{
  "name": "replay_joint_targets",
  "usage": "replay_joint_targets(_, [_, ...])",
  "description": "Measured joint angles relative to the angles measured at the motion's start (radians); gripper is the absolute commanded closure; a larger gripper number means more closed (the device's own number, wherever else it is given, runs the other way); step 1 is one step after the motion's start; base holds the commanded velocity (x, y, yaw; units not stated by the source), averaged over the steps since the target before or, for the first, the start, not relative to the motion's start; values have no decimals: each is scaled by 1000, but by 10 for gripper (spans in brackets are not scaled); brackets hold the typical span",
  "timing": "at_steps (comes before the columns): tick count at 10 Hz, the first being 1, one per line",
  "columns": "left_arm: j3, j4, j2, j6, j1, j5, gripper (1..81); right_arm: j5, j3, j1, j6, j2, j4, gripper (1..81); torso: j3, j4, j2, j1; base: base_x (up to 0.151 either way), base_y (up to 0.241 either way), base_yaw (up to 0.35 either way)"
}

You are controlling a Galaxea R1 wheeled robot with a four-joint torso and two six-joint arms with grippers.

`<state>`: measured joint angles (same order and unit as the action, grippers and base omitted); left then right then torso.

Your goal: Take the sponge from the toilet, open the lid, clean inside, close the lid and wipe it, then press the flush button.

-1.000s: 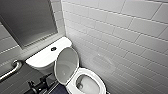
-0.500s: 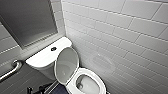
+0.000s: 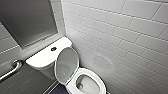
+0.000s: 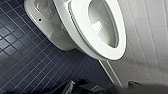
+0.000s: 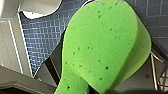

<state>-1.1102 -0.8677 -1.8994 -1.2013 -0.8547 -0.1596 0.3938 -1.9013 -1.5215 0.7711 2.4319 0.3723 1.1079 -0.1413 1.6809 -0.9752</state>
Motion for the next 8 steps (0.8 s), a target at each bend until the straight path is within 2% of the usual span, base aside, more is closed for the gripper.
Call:
replay_joint_targets(1, [35, -69, -7, 1, -41, -68, 10, 24, -4, -7, 0, 0, 0, 811, 0, 0, 0, 0, 0, 0, 0])
replay_joint_targets(3, [46, -162, -27, 0, -169, -129, 10, 36, -5, -10, 0, 5, 7, 811, 0, 0, 0, 0, 0, 0, 0])
replay_joint_targets(6, [12, -238, -100, 2, -317, -187, 10, 37, -12, -11, 0, 32, 21, 811, 0, 0, 0, 0, 0, 0, 0])
replay_joint_targets(7, [9, -239, -124, 44, -335, -234, 10, 37, -13, -11, 0, 25, 21, 811, 0, 0, 0, 0, 0, 0, 0])
replay_joint_targets(8, [9, -229, -138, 141, -340, -264, 10, 37, -18, -11, 0, 25, 21, 811, 0, 0, 0, 0, 0, 0, 0])
